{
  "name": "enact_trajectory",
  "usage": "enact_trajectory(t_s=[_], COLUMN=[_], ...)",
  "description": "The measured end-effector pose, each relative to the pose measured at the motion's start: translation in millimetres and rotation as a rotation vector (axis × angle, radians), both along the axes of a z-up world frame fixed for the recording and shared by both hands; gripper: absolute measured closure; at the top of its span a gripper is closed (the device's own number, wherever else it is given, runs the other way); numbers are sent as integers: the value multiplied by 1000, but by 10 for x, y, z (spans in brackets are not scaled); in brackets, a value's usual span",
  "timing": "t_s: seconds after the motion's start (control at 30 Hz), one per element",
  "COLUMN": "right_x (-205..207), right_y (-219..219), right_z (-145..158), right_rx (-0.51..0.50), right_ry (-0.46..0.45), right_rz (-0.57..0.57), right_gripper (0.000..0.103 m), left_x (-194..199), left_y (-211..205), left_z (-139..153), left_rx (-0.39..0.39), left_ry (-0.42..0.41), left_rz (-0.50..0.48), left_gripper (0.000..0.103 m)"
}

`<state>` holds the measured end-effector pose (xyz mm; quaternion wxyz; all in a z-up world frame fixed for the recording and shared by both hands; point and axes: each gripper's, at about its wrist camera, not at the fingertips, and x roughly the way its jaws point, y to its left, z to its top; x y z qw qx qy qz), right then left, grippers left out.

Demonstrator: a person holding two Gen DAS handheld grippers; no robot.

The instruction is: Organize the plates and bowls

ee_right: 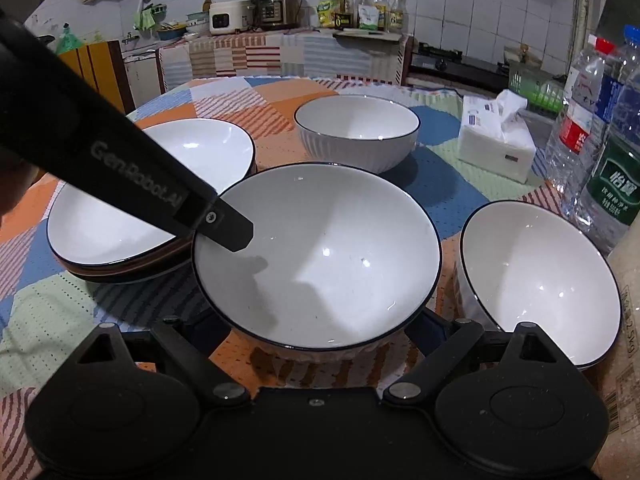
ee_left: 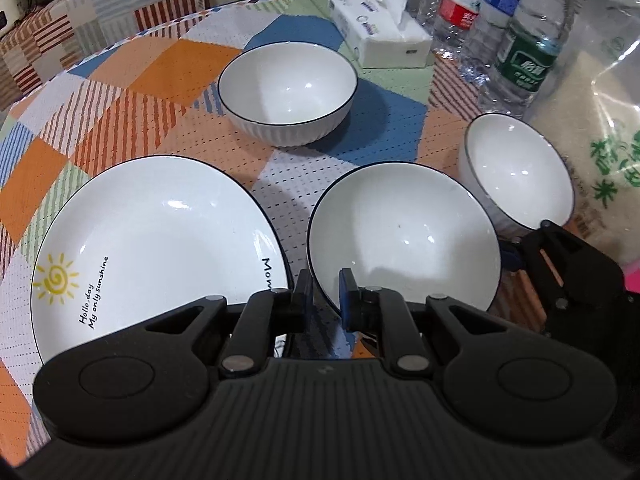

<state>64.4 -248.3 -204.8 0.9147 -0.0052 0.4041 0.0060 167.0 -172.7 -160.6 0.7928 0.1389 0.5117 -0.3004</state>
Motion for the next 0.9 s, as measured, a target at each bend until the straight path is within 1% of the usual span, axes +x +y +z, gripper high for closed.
enact_trajectory(t_s=[0.1, 0.23, 0.33, 0.43, 0.53, 0.63, 0.7, 0.8, 0.9], right_x=[16, 47, 62, 68, 7, -155, -269, -440, -614], right_y=[46, 76, 69, 58, 95, 118, 85, 1, -75], right_z=[-8, -35, -40, -29, 12, 133, 238, 416, 581], right_rx=[-29, -54, -57, -47, -79, -109, -96, -79, -71], right_ry=[-1, 2, 13, 38, 52, 30, 21, 1, -41], right_rz=[3, -2, -2, -25, -27, -22, -17, -41, -63], right_gripper=[9, 9, 9, 9, 9, 9, 9, 9, 9], left_x=[35, 21, -8, -30, -38, -61, -91, -154, -231], left_y=[-8, -7, -21, -1, 46, 95, 113, 130, 134], left_z=[-42, -53, -53, -36, 4, 79, 141, 248, 368], left_rx=[13, 13, 19, 5, -5, -19, -18, -21, -26], left_ry=[2, 0, -5, -6, 4, 7, 4, -5, -11], left_rz=[-1, 0, -6, 7, 24, 25, 17, -3, -30], left_gripper=[91, 91, 89, 87, 86, 85, 83, 81, 79])
